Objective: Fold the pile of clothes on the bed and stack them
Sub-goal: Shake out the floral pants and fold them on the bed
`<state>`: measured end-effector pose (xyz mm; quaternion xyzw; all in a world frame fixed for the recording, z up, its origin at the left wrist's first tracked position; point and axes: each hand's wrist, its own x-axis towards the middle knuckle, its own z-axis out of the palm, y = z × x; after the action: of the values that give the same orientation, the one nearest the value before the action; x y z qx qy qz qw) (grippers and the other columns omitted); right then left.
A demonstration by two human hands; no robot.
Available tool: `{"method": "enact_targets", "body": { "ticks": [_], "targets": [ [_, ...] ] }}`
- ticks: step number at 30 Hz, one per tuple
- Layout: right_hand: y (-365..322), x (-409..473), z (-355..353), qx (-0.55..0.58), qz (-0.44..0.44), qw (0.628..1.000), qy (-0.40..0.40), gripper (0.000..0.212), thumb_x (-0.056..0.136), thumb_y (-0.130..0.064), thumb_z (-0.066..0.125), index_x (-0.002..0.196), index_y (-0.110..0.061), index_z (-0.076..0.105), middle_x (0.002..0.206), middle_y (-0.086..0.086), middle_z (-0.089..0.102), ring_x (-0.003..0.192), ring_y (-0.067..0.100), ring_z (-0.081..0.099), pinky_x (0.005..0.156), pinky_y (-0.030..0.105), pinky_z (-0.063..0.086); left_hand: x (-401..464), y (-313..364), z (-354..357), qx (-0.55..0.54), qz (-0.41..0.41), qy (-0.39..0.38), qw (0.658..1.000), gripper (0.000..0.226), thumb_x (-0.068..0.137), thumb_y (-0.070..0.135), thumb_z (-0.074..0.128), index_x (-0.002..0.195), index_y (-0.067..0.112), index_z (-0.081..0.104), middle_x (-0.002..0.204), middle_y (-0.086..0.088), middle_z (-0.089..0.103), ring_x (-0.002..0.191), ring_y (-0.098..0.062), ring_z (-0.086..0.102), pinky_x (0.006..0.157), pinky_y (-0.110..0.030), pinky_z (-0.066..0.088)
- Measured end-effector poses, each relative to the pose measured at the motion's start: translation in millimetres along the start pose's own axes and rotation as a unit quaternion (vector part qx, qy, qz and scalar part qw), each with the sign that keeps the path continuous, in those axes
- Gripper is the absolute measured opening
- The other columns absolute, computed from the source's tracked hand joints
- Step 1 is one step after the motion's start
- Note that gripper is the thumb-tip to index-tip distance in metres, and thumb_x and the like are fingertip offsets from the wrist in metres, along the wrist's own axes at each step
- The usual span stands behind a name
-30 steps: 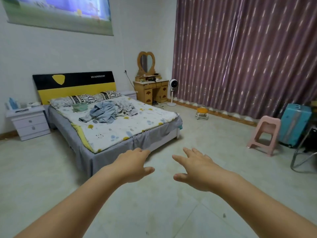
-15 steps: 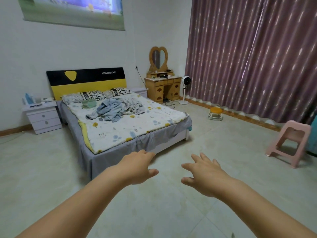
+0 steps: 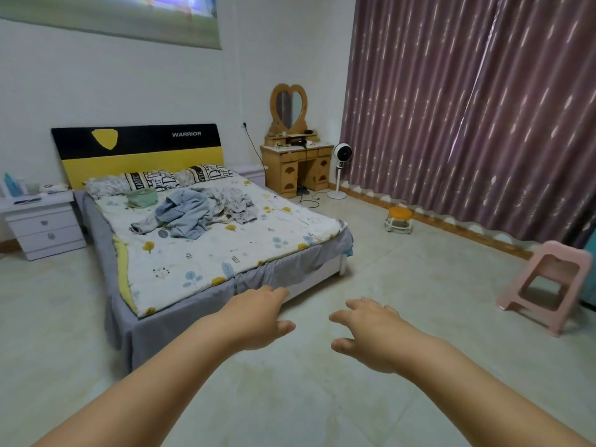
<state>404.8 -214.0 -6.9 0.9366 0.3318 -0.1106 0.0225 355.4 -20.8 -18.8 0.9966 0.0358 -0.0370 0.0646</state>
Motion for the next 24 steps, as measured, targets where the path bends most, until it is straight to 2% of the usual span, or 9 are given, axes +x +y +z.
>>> {"method": "enact_targets", "body": {
  "ticks": [2,6,17,21,24],
  "targets": [
    [18.3,19.2,-2.9,-0.002,-0.007,1.0,-0.003,0.051,0.095,-0.045,0.043,0.142,-0.028,0.034,0.147,0.005,0.032,0.137,0.024,0.023,0.108,0.042,0.024,22.6,3.9,1.6,0.002,0.0,0.0,1.0,0.054,0.09,0.051,0.046,0.136,0.024,0.033,0.131,-0.003,0.046,0.114,-0.023,0.049,0.083,-0.031,0.04],
    [62.3,61.3,-10.9,-0.004,-0.028,1.0,0.012,0.052,0.094,-0.044,0.044,0.142,-0.026,0.034,0.143,0.004,0.036,0.134,0.024,0.027,0.106,0.04,0.027,70.0,15.1,2.1,0.004,-0.015,0.005,1.0,0.058,0.09,0.051,0.046,0.139,0.025,0.03,0.133,-0.002,0.045,0.115,-0.024,0.049,0.091,-0.034,0.042],
    [213.3,165.8,-36.8,-0.029,-0.079,0.996,0.02,0.048,0.092,-0.044,0.047,0.136,-0.024,0.042,0.138,0.005,0.042,0.128,0.025,0.035,0.101,0.04,0.034,223.3,96.2,-2.2,-0.008,-0.065,0.011,0.998,0.049,0.09,0.047,0.047,0.13,0.022,0.038,0.128,-0.005,0.048,0.115,-0.025,0.049,0.093,-0.035,0.042],
    [244.8,200.1,-41.2,-0.021,-0.095,0.995,0.011,0.049,0.092,-0.044,0.047,0.137,-0.026,0.04,0.14,0.004,0.041,0.129,0.025,0.036,0.103,0.04,0.034,261.8,109.0,-0.6,-0.011,-0.08,0.001,0.997,0.056,0.09,0.049,0.048,0.138,0.024,0.032,0.133,-0.005,0.045,0.118,-0.025,0.048,0.095,-0.035,0.041],
    [259.6,229.0,-41.6,-0.019,-0.113,0.993,-0.002,0.048,0.092,-0.043,0.047,0.137,-0.025,0.041,0.139,0.005,0.042,0.128,0.025,0.037,0.102,0.04,0.035,292.7,106.5,-2.6,-0.013,-0.085,-0.009,0.996,0.052,0.089,0.048,0.049,0.132,0.023,0.037,0.13,-0.005,0.047,0.116,-0.024,0.049,0.095,-0.035,0.042]
  ]
}}
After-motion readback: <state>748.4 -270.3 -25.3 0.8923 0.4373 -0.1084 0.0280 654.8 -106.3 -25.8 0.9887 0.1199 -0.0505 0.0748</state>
